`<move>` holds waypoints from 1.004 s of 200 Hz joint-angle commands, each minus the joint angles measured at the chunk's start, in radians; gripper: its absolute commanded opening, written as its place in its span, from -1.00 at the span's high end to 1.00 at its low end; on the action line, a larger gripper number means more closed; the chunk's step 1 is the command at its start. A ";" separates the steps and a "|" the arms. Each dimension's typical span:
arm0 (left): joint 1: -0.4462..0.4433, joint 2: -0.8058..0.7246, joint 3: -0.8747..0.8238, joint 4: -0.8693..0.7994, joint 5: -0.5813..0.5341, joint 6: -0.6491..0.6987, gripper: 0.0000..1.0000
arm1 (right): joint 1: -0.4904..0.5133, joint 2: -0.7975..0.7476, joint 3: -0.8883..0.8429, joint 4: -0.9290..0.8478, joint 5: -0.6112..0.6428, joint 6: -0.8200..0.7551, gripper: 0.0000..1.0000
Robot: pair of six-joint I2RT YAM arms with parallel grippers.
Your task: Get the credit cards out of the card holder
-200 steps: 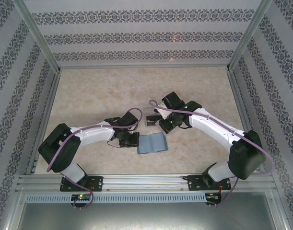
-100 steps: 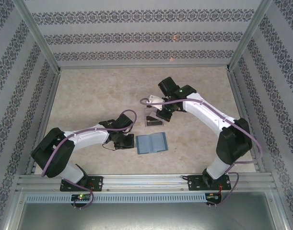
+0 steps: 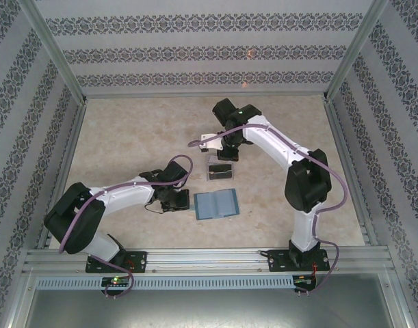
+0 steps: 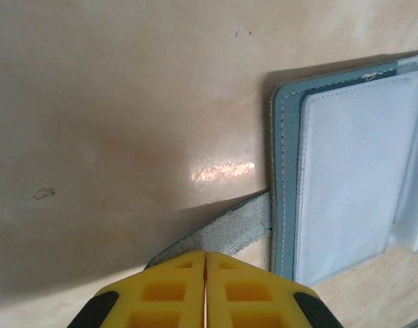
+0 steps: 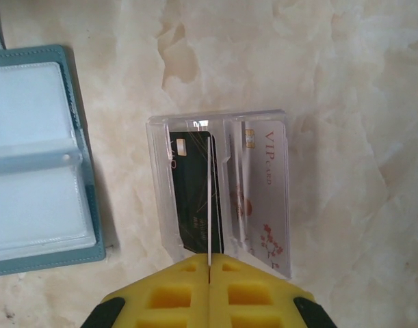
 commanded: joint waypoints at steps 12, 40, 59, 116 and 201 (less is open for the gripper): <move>0.012 0.004 0.023 -0.037 -0.008 -0.015 0.84 | -0.014 0.063 0.079 -0.074 0.026 -0.074 1.00; 0.013 0.016 0.031 -0.034 -0.005 -0.019 0.84 | -0.014 0.109 0.120 -0.093 0.046 -0.092 1.00; 0.012 0.020 0.037 -0.037 -0.006 -0.019 0.84 | -0.014 0.130 0.144 -0.102 0.050 -0.103 1.00; 0.013 0.016 0.038 -0.041 -0.012 -0.028 0.84 | -0.009 0.178 0.210 -0.135 0.035 -0.124 1.00; 0.013 0.018 0.043 -0.048 -0.018 -0.031 0.84 | 0.002 0.186 0.277 -0.169 0.051 -0.155 1.00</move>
